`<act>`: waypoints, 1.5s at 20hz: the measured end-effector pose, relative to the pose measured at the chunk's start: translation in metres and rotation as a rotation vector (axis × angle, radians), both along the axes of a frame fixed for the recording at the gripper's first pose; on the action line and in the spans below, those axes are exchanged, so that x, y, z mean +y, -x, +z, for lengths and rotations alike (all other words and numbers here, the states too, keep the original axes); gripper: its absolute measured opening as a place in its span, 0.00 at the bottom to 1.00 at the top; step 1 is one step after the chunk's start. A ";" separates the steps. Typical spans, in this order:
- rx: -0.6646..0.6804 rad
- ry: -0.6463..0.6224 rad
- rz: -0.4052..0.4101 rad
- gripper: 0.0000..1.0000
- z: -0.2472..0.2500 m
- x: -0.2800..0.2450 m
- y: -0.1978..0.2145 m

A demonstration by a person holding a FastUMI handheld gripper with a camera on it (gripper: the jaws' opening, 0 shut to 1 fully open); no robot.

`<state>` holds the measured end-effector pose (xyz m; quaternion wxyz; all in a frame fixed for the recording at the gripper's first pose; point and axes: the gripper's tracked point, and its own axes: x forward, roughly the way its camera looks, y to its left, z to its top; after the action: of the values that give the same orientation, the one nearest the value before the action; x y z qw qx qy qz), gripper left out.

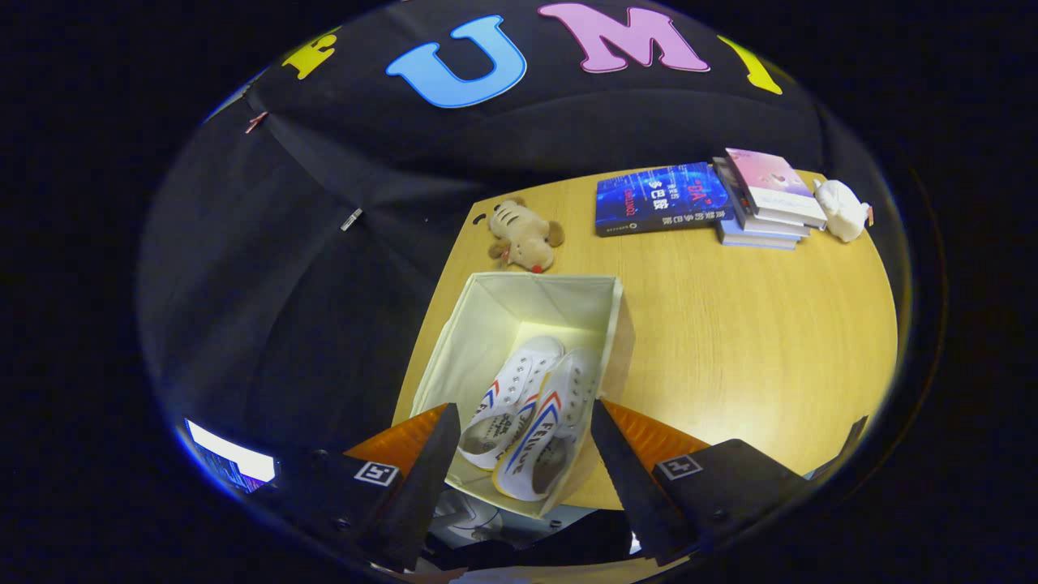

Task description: Open the storage box then place both shoes into the box .Put the left shoe in first, then the right shoe, with the right side of both shoes facing outward in a uniform manner.

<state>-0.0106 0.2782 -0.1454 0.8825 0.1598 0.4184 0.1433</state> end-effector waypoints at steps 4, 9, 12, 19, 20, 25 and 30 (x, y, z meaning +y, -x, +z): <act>-0.112 0.052 -0.032 0.99 0.028 -0.055 -0.010; -0.262 0.123 -0.051 0.99 0.065 -0.125 -0.018; -0.359 0.150 -0.077 0.99 0.090 -0.168 -0.023; -0.573 0.215 -0.129 0.98 0.147 -0.267 -0.022; -0.606 0.224 -0.131 0.98 0.154 -0.279 -0.021; -0.795 0.296 -0.122 0.98 0.188 -0.337 -0.013; -0.785 0.232 -0.094 0.98 0.181 -0.353 -0.014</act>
<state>0.0031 -0.0748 0.0358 0.9929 0.0115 0.0558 0.1048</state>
